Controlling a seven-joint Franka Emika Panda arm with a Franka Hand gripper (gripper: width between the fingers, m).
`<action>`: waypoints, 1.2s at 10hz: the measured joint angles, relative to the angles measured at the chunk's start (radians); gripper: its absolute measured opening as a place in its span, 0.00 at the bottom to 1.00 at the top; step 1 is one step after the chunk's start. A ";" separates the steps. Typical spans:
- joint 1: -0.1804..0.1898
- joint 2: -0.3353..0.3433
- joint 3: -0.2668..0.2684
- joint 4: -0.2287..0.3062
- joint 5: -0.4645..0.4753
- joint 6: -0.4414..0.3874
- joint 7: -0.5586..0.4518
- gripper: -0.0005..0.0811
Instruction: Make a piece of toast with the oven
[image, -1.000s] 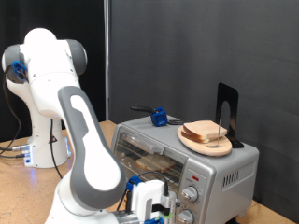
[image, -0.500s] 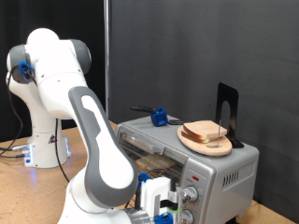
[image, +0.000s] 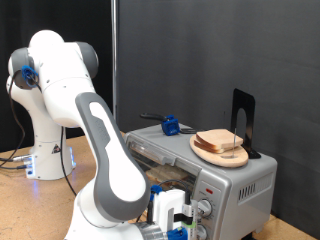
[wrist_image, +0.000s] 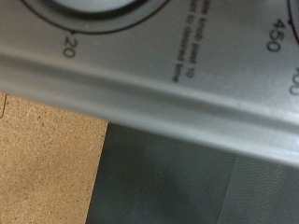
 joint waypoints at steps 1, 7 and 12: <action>-0.001 -0.002 0.000 -0.003 0.001 0.000 0.000 0.49; -0.006 -0.006 0.000 -0.017 0.015 0.007 -0.011 0.12; -0.005 -0.037 0.000 -0.073 0.061 0.051 -0.292 0.12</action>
